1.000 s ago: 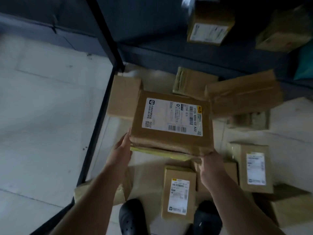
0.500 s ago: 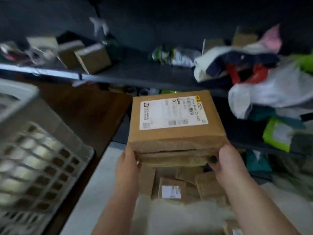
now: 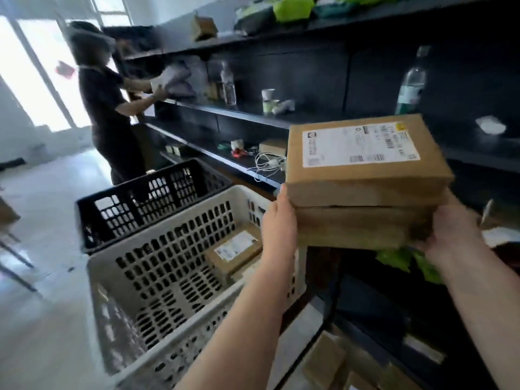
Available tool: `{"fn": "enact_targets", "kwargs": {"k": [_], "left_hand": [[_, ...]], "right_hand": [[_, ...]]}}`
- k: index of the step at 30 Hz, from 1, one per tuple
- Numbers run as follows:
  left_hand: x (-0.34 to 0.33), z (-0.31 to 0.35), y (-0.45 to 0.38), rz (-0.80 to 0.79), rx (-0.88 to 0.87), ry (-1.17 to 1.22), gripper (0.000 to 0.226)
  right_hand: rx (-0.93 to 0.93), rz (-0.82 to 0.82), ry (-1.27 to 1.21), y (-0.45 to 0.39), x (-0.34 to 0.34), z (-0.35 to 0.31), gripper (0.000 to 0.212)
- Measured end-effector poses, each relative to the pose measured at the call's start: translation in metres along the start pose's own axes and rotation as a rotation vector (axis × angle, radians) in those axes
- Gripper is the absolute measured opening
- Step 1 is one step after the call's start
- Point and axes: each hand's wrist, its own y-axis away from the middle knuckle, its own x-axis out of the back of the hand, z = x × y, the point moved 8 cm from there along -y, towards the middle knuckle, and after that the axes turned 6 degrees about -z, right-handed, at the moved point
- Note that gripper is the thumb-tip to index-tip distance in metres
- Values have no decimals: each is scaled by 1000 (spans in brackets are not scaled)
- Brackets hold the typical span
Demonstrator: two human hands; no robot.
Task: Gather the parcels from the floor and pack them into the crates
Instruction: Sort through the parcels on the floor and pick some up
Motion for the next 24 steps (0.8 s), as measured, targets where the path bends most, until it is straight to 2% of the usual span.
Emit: {"fn": "enact_targets", "kwargs": {"k": [5,11,14,17,18,20,22,24], "left_hand": [[98,21,-9,157,53,108,44],[197,8,-38,295,81,149,34],[214,-12,-61,254,116,176,31],[218,-40,-90,181,139,140,29],[217,-53,-100,146,159,92,31],[217,-80,-112,94,224,2,43],[217,-101,-114,58,306,-3,48],[215,-109,-113,2,340,-19,37]], "right_hand": [[-65,-225,126,0,-111,24,21],[-181,-333,146,-13,-210,82,22],[-239,-333,237,-39,-239,111,46],[-265,-347,451,-71,-256,137,32],[-298,-327,495,-80,-254,148,34],[-413,-313,500,-90,-243,178,51],[-478,-399,555,-92,-233,205,61],[-486,-479,686,-93,-224,215,61]]}}
